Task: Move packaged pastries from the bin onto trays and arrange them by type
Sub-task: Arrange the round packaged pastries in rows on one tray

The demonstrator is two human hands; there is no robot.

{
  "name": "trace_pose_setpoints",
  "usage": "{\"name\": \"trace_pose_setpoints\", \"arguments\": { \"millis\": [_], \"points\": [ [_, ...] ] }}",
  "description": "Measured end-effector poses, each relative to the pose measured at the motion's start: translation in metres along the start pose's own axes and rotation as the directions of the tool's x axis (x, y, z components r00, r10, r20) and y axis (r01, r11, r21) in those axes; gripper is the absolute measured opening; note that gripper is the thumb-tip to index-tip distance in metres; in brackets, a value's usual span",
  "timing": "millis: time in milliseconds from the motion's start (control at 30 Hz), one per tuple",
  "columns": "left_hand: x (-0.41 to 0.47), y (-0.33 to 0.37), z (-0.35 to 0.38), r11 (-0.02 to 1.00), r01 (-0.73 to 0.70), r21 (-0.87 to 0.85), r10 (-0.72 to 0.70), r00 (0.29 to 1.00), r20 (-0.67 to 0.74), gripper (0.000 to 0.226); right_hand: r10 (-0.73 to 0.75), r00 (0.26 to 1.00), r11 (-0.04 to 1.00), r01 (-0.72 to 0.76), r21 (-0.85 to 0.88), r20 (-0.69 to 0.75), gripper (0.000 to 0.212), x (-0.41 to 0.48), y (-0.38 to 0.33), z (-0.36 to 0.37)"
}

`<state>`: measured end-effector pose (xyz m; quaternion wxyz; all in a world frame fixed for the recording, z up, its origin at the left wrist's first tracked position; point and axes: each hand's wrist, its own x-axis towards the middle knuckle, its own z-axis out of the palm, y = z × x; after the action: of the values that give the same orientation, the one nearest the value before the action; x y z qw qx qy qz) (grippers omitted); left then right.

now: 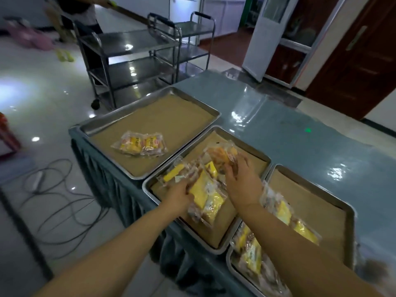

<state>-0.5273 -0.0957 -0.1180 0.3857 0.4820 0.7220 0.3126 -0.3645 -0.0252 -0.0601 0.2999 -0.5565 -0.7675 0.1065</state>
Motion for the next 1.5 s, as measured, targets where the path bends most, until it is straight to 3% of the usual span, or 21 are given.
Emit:
{"name": "trace_pose_setpoints", "arguments": {
  "millis": [133,333,500,567,667,767,933,1033,1133,1267,1367,1500],
  "points": [
    [0.016,-0.008,0.018,0.995,-0.040,-0.091,0.044,0.998,0.045,0.048,0.060,0.998,0.998,-0.060,-0.027,0.012,0.028,0.015,0.008,0.015],
    [0.048,-0.029,0.011,0.919,-0.105,0.379,0.143,0.987,-0.073,0.037,0.091,0.995,0.994,-0.089,-0.057,0.027,0.030,0.047,0.013,0.047],
    [0.081,-0.036,-0.001,0.858,-0.225,0.462,0.208,0.974,0.089,0.057,0.140,0.988,0.990,-0.138,-0.035,0.067,0.035,0.079,0.014,0.082],
    [0.098,-0.030,-0.016,0.873,-0.265,0.409,0.245,0.964,0.101,0.057,0.134,0.988,0.990,-0.130,-0.055,0.079,0.035,0.092,0.012,0.097],
    [0.133,-0.023,-0.052,0.920,-0.223,0.323,0.259,0.963,-0.074,0.059,0.124,0.986,0.991,-0.118,-0.061,0.114,0.039,0.117,0.003,0.119],
    [0.168,-0.027,-0.096,0.870,-0.169,0.464,0.311,0.917,-0.250,0.053,0.054,0.986,0.999,-0.053,-0.009,0.159,0.042,0.142,-0.014,0.141],
    [0.207,-0.059,-0.151,0.791,-0.041,0.611,0.285,0.908,-0.308,0.054,-0.083,0.968,0.996,0.072,0.053,0.236,0.044,0.177,-0.052,0.181],
    [0.225,-0.078,-0.166,0.779,0.032,0.627,0.196,0.936,-0.292,0.067,-0.099,0.957,0.994,0.105,-0.007,0.274,0.042,0.192,-0.073,0.211],
    [0.238,-0.093,-0.176,0.771,0.053,0.635,0.135,0.960,-0.245,0.079,-0.023,0.950,0.995,0.054,-0.089,0.312,0.040,0.203,-0.087,0.242],
    [0.253,-0.112,-0.186,0.755,-0.077,0.651,0.179,0.980,-0.092,0.077,0.108,0.897,0.989,-0.052,-0.141,0.428,0.049,0.206,-0.096,0.280],
    [0.263,-0.125,-0.193,0.729,-0.144,0.670,0.209,0.978,-0.017,0.072,0.091,0.834,0.971,0.046,-0.233,0.544,0.063,0.200,-0.101,0.302],
    [0.282,-0.129,-0.204,0.718,-0.186,0.671,0.219,0.975,0.035,0.071,0.118,0.818,0.936,0.097,-0.338,0.563,0.074,0.194,-0.107,0.315]
  ]
}}
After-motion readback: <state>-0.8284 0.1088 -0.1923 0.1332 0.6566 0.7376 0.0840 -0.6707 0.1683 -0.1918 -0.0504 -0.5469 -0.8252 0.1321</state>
